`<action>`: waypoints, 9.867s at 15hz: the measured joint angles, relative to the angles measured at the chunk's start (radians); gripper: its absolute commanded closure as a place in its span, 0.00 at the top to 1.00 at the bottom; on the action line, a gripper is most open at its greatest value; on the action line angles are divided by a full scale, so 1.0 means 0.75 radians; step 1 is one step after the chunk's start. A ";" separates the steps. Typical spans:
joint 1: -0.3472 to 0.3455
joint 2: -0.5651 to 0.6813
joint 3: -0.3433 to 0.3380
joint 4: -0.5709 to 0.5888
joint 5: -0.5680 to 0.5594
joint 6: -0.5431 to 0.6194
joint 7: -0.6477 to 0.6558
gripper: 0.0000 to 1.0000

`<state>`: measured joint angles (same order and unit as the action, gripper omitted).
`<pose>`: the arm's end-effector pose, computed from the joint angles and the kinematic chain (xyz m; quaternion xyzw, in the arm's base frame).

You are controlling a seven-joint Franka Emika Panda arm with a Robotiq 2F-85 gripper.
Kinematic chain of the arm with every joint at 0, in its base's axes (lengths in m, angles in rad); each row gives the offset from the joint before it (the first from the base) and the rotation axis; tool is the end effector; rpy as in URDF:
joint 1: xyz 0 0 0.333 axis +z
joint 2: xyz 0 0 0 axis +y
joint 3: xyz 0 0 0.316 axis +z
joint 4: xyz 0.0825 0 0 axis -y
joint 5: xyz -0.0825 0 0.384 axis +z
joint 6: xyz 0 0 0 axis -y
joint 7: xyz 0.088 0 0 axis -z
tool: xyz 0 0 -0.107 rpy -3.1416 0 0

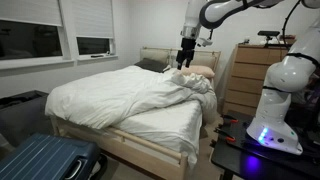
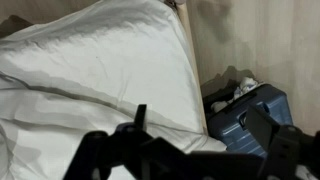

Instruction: Straighten the duvet on the bottom right corner of the bed

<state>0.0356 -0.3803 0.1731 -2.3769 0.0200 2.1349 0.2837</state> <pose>0.4352 0.0970 0.4771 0.9964 -0.0461 0.0702 0.0066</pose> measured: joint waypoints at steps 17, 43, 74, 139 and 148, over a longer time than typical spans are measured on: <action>-0.206 0.500 -0.258 0.357 -0.159 0.599 0.029 1.00; -0.412 1.381 -0.641 1.408 0.005 0.389 0.310 1.00; -0.533 1.600 -0.577 1.469 0.143 0.391 0.252 0.12; 0.332 0.254 0.075 -0.126 0.651 -0.247 -0.828 0.04; 0.409 0.233 0.076 -0.501 0.703 0.080 -0.925 0.04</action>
<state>0.3421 -0.2058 0.2299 -2.7526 0.5471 2.1951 -0.4102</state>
